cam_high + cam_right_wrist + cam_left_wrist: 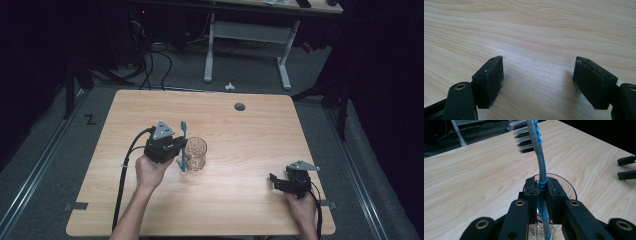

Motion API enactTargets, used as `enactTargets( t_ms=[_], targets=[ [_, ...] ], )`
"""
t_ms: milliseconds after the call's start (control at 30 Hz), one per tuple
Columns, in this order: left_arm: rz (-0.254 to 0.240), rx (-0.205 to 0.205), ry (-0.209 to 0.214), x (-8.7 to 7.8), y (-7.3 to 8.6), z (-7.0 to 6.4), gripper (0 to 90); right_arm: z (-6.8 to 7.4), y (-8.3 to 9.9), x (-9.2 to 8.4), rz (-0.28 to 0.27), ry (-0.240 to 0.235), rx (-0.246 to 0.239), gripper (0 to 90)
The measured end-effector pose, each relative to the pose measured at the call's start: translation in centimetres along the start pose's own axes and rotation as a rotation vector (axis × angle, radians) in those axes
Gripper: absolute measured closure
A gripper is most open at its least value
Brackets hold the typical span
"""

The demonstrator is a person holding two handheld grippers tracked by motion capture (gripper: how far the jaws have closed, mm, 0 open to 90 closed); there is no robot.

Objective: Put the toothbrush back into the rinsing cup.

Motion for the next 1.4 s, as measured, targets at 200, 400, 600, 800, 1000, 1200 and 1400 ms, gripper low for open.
enactTargets(
  t_ms=[200,400,600,800,1000,1200,1400],
  targets=[
    [0.005,0.005,-0.004,0.0,0.2,-0.2,80.3,0.0,0.0,0.0,0.000,0.000,0.000,24.7],
    [0.011,0.011,-0.014,0.0,0.6,-0.3,80.2,0.0,0.0,0.0,0.000,0.000,0.000,24.7],
    [0.008,0.021,-0.021,-0.1,0.6,-0.5,80.2,0.0,0.0,0.0,0.000,0.000,0.000,24.7],
    [-0.022,0.040,-0.026,-0.2,0.6,-0.5,80.4,0.0,0.0,0.0,0.000,0.000,0.000,24.7],
    [-0.053,0.055,-0.033,-0.3,0.4,-0.5,80.6,0.0,0.0,0.0,0.000,0.001,0.001,24.8],
    [-0.083,0.064,-0.044,-0.2,0.9,-0.7,80.7,0.0,0.0,0.0,0.000,0.002,0.002,24.7],
    [-0.105,0.060,-0.044,-0.5,1.4,-0.8,80.7,0.0,0.0,0.0,0.000,0.003,0.004,24.7]
  ],
)
Point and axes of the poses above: each handheld gripper's, and its own axes: x roughly forward along the jaws, y roughly out of its underside, z roughly to its left, the point moved 2 cm from there along x, roughly forward along the jaws, and after that the axes turned 7 degrees about z, right-handed, at the moved point
